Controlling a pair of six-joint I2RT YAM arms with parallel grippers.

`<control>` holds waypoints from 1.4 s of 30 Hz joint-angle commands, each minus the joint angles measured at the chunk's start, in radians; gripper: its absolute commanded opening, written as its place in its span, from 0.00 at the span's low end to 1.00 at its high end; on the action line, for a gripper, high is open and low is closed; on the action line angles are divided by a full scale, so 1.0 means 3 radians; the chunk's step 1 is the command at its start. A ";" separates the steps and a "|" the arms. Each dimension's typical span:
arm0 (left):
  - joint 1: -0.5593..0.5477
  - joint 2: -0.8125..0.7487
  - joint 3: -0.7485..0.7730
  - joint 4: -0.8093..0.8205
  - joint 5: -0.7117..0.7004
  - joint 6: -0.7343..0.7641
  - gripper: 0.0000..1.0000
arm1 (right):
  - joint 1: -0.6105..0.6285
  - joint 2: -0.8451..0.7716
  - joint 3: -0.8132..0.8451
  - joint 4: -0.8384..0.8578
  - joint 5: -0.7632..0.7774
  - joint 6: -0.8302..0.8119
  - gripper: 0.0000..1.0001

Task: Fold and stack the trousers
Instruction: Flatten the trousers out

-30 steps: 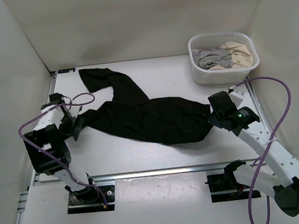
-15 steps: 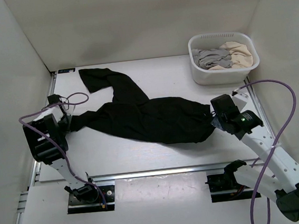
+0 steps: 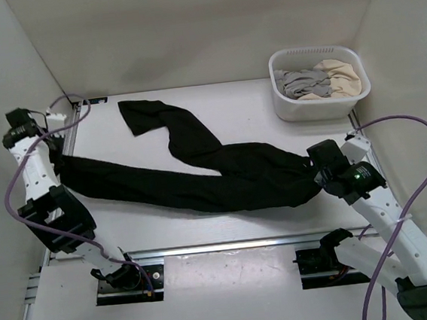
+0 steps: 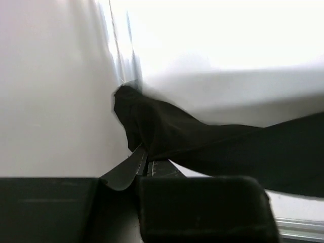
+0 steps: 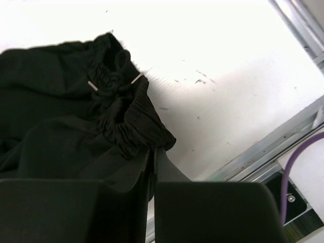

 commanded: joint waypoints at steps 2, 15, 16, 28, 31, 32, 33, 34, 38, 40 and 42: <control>-0.0022 0.0622 0.0954 -0.0594 0.0341 -0.0182 0.17 | -0.0007 -0.0069 0.0087 -0.0057 0.0267 -0.0061 0.00; -0.0023 0.1694 0.1217 -0.0504 0.0080 -0.0822 1.00 | -0.0007 0.0171 -0.0302 0.0342 -0.0112 -0.0097 0.00; -0.0022 0.1475 0.1082 -0.0457 0.0125 -0.0822 1.00 | -0.0007 0.0171 -0.0337 0.0342 -0.0112 -0.0097 0.00; -0.0048 0.0717 -0.0268 -0.0094 0.0326 -0.0971 1.00 | -0.0037 0.0386 -0.0266 0.0440 -0.0204 -0.0261 0.00; -0.0048 0.0543 -0.0734 0.0259 -0.0207 -0.1042 1.00 | -0.0037 0.0417 -0.0204 0.0322 -0.0092 -0.0256 0.00; -0.0007 0.0507 -0.0820 0.0426 -0.0293 -0.1042 1.00 | -0.0037 0.0371 -0.0204 0.0322 -0.0051 -0.0225 0.00; 0.0039 0.0507 -0.0897 0.0514 -0.0390 -0.1042 1.00 | -0.0037 0.0340 -0.0204 0.0292 -0.0021 -0.0159 0.00; 0.0039 0.0507 -0.1029 0.0611 -0.0431 -0.1042 1.00 | -0.0037 0.0254 -0.0260 0.0291 0.0020 -0.0103 0.00; 0.0080 0.0721 -0.1052 0.0893 -0.0438 -0.0894 1.00 | -0.0037 0.0039 -0.0592 0.0536 -0.0040 0.0128 0.00; 0.0110 0.0762 -0.0914 0.0771 0.0139 -0.0894 1.00 | -0.0037 0.0008 -0.0842 0.0603 -0.0179 0.0240 0.00; 0.0146 0.0798 -0.0822 0.0664 0.0639 -0.0894 1.00 | -0.0037 0.0008 -0.0966 0.0568 -0.0215 0.0357 0.00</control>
